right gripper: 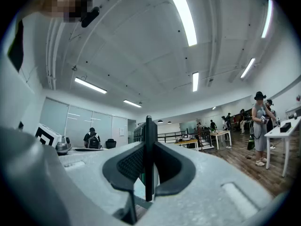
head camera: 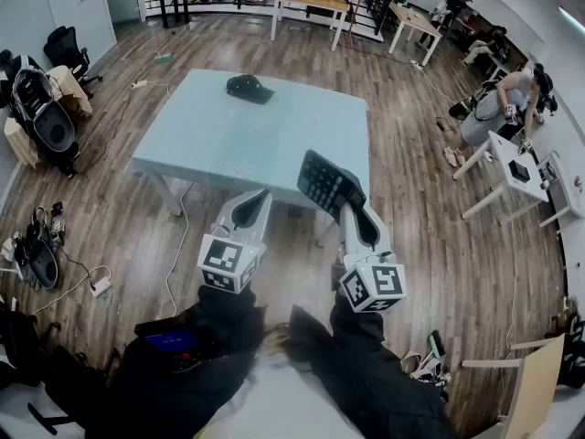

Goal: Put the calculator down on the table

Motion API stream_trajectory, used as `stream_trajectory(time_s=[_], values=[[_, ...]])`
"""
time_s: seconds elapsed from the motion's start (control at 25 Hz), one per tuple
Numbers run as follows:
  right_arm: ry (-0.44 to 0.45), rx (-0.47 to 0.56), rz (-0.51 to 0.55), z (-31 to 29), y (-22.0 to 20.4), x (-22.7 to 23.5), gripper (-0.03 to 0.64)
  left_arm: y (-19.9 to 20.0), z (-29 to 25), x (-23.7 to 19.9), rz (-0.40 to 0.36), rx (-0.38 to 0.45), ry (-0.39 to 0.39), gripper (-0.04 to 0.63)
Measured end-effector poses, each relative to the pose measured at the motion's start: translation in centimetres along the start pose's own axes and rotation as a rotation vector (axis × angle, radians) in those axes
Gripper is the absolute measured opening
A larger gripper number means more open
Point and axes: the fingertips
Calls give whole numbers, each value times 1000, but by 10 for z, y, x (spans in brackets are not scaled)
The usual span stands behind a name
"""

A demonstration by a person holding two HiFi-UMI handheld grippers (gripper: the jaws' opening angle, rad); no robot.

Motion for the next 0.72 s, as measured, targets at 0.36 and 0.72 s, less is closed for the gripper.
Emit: stream_trajectory(time_s=[0.36,0.72], values=[[-13,-22,-19,9,-14,-6,49,-10,6,5,17,-14,-34,0],[-28,-37,-41,16,-23,-6,50,-24,7,13,40,-44,-67,0]])
Point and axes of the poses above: the fingertips, and each gripper's own axes: z backward along the fingers, x to its right, y out of its top, and after that the axes turned 14 degrees about y, right-handed
